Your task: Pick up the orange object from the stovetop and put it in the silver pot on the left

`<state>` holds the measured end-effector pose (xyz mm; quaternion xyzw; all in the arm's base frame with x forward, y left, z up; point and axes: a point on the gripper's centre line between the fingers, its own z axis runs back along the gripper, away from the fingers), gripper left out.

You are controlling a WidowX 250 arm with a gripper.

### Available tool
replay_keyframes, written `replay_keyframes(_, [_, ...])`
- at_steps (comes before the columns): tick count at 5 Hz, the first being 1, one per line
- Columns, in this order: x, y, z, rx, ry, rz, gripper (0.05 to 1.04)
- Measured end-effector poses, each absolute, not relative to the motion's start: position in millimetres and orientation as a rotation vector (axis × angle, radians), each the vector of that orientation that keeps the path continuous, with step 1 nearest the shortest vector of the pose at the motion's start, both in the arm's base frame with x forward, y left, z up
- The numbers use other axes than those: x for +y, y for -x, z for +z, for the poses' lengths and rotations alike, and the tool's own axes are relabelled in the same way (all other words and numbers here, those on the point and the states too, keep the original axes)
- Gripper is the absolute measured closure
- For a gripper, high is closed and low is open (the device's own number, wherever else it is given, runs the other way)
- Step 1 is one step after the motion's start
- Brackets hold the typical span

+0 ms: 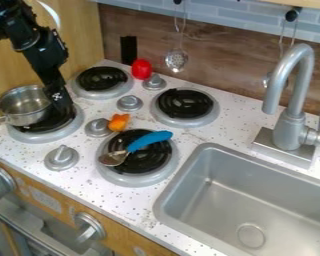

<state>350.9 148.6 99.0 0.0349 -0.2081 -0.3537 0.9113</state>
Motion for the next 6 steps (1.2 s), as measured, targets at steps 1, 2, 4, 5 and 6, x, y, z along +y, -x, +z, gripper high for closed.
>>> replay_keyframes(1, [134.6,-370.1,88.3,-0.425,-0.015,-0.851,0.081])
replay_keyframes(2, [124.3,-385.1,77.8,-0.413,0.009,-0.972,0.081])
replay_keyframes(4, [108.4,-394.1,50.5,-0.340,0.006,-1.158,0.081])
replay_keyframes(5, [98.9,-395.2,38.9,-0.322,0.026,-1.205,0.081])
replay_keyframes(6, [94.1,-405.9,32.9,-0.352,0.012,-1.240,0.081])
